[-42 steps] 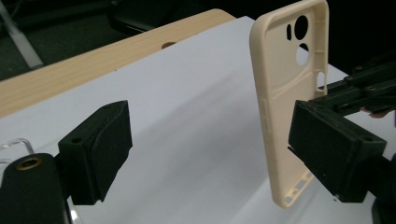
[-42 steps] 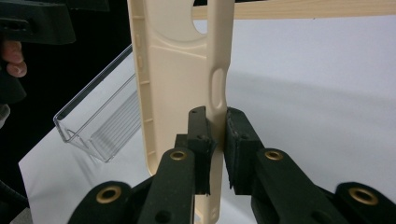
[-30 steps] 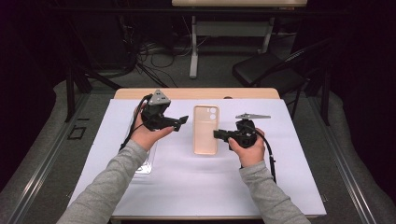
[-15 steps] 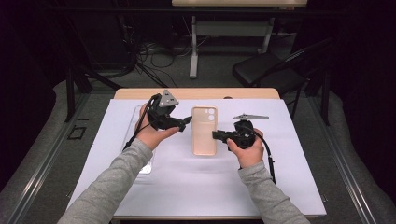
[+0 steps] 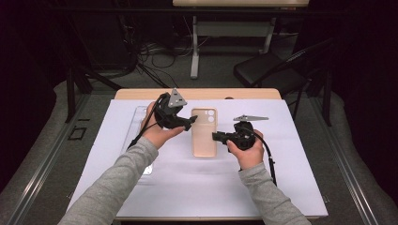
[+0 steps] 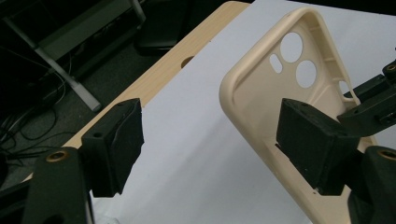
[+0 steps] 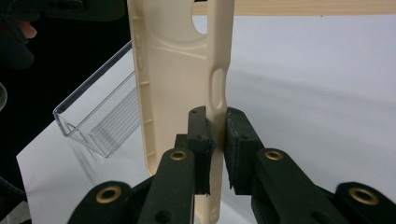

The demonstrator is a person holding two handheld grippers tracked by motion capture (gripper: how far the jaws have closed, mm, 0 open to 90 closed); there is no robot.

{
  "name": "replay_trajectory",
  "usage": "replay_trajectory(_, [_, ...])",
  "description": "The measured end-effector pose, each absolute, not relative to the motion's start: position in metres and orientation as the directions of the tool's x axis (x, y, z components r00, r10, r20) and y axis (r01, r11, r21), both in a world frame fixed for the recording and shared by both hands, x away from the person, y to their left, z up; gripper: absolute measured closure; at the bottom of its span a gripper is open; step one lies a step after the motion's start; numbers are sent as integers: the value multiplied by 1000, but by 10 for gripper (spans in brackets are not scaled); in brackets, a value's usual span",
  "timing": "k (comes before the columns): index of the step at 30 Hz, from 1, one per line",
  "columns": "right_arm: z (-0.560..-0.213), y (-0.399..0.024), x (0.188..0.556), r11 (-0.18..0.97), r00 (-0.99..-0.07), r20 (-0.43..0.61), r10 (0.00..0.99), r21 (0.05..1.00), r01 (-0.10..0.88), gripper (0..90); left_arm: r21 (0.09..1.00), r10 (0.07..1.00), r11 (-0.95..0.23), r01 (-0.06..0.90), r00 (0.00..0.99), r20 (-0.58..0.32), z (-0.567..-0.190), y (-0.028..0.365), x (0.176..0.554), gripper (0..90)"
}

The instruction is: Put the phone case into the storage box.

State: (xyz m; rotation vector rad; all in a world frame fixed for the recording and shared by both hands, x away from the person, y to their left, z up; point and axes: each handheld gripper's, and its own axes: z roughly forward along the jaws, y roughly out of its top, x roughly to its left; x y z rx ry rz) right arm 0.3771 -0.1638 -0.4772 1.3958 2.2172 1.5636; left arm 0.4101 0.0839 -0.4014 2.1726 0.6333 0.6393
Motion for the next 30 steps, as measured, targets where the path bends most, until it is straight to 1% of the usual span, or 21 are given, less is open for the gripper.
replay_trajectory(18, [-476,-163,376,61,-580,395,712,788,612,817,731,574,-656,186,752,324,-395,69,412,357])
replay_trajectory(29, [-477,-162,375,67,-582,389,714,789,610,817,684,537,-713,157,750,387,-392,65,410,470])
replay_trajectory(30, [-477,-162,375,68,-583,388,714,790,609,817,679,533,-718,153,748,395,-392,65,410,470])
